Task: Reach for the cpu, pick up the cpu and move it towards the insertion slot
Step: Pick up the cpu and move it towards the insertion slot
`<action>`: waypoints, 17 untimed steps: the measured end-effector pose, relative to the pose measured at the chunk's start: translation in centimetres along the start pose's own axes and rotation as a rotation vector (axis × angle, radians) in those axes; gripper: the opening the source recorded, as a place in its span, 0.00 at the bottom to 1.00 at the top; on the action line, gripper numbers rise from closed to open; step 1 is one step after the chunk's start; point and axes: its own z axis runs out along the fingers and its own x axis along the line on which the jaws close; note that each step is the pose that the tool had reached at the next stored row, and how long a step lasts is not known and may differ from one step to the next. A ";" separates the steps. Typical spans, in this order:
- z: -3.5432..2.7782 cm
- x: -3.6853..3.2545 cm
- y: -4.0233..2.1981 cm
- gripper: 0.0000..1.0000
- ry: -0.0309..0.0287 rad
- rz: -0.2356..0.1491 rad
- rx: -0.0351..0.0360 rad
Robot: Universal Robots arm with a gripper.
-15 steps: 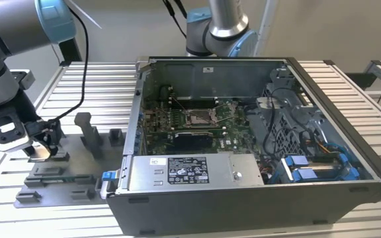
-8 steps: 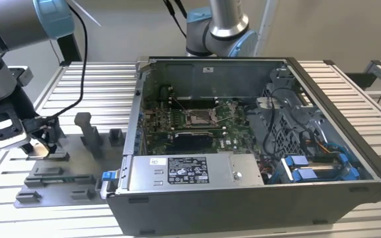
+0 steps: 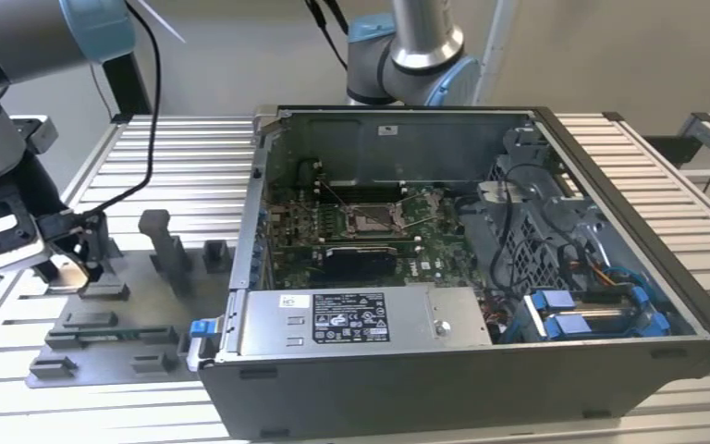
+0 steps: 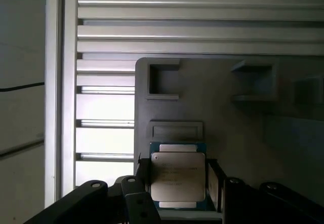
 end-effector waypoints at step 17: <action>-2.02 0.00 0.12 0.00 0.0000 0.000 0.0000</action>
